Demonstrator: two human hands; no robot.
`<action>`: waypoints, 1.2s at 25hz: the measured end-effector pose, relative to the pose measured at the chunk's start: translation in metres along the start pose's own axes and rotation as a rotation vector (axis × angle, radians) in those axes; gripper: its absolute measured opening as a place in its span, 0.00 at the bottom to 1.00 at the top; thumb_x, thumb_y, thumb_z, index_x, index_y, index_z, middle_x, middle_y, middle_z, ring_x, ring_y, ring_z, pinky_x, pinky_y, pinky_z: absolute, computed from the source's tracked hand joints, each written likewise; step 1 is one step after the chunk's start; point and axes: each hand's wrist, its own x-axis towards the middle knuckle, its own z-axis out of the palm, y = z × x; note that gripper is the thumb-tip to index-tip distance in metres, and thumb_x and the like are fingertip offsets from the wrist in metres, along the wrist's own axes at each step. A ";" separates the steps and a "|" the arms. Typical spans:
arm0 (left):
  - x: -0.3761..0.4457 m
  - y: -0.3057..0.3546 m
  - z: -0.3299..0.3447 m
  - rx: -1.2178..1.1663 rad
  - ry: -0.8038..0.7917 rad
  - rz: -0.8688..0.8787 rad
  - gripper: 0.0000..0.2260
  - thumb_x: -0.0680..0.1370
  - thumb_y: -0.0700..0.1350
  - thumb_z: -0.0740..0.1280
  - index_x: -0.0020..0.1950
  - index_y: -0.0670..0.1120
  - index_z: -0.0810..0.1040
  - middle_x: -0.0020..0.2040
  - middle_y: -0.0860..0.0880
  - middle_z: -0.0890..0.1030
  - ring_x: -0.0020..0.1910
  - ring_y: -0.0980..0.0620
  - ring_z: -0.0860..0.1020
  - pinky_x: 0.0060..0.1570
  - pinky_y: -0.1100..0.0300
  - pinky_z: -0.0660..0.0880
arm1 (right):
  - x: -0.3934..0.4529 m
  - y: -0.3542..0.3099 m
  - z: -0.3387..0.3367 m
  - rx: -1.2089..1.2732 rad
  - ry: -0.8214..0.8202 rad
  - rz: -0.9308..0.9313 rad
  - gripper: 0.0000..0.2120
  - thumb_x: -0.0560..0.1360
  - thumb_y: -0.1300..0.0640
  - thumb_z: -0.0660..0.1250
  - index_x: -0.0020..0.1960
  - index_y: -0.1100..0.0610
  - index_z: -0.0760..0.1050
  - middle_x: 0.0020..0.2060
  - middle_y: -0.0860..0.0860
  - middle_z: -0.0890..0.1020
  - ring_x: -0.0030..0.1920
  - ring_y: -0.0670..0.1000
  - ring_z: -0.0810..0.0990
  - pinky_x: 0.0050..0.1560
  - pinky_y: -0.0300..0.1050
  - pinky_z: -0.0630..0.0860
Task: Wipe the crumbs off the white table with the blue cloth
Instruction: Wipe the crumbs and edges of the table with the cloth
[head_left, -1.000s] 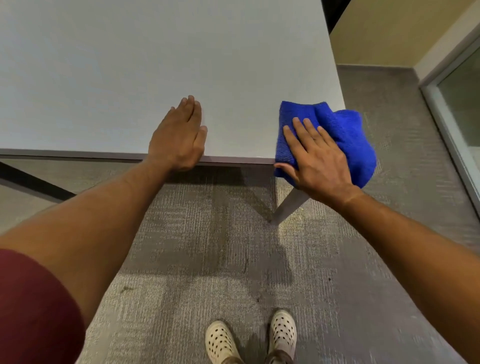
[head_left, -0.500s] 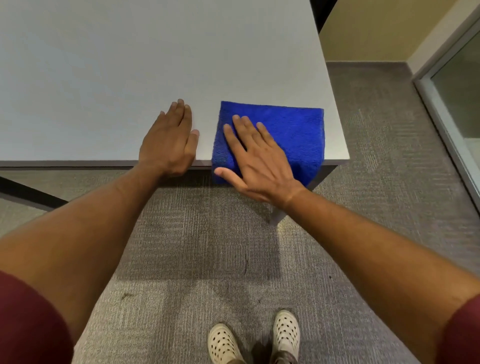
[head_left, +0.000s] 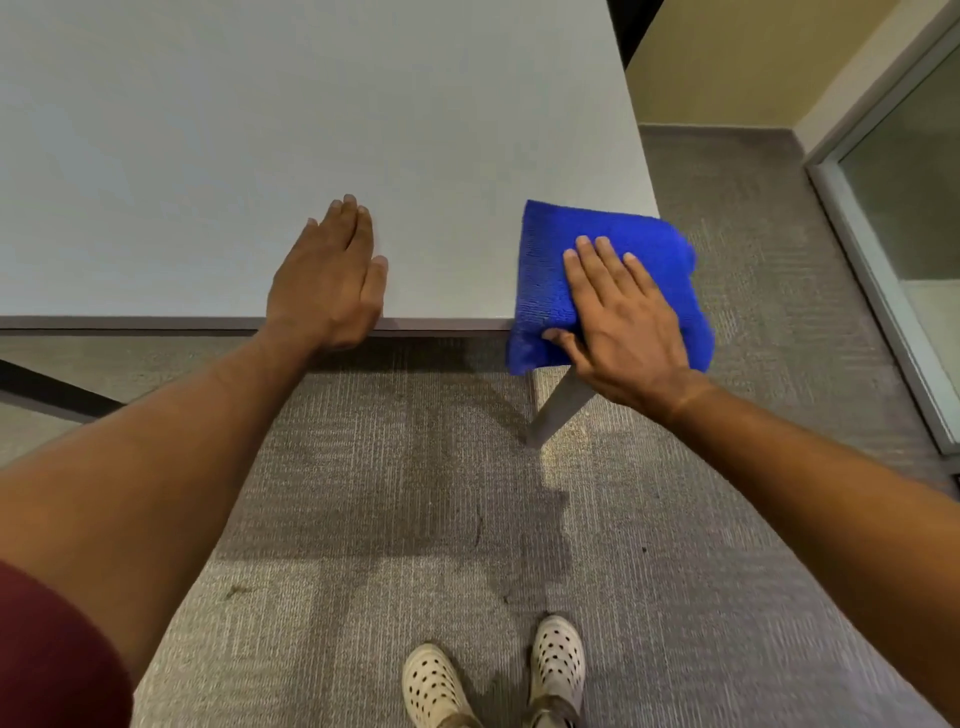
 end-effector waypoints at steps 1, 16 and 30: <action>0.000 0.000 0.000 -0.002 -0.001 0.000 0.28 0.82 0.52 0.46 0.79 0.38 0.53 0.80 0.38 0.54 0.79 0.43 0.52 0.77 0.47 0.50 | 0.008 -0.015 0.000 0.011 0.016 -0.032 0.37 0.79 0.36 0.49 0.78 0.62 0.56 0.77 0.61 0.61 0.78 0.59 0.57 0.78 0.56 0.54; 0.000 -0.003 -0.001 -0.020 -0.009 0.024 0.29 0.82 0.55 0.45 0.79 0.40 0.52 0.80 0.40 0.54 0.79 0.42 0.53 0.76 0.45 0.52 | 0.006 -0.017 -0.001 0.027 0.005 -0.172 0.31 0.79 0.53 0.56 0.79 0.59 0.53 0.79 0.57 0.58 0.79 0.55 0.55 0.79 0.54 0.52; 0.000 -0.001 -0.001 -0.010 -0.001 0.024 0.29 0.81 0.54 0.45 0.78 0.39 0.53 0.79 0.38 0.55 0.78 0.40 0.55 0.76 0.43 0.54 | -0.024 -0.060 -0.017 1.115 0.336 1.176 0.40 0.81 0.46 0.60 0.80 0.62 0.41 0.80 0.58 0.43 0.80 0.53 0.44 0.78 0.45 0.46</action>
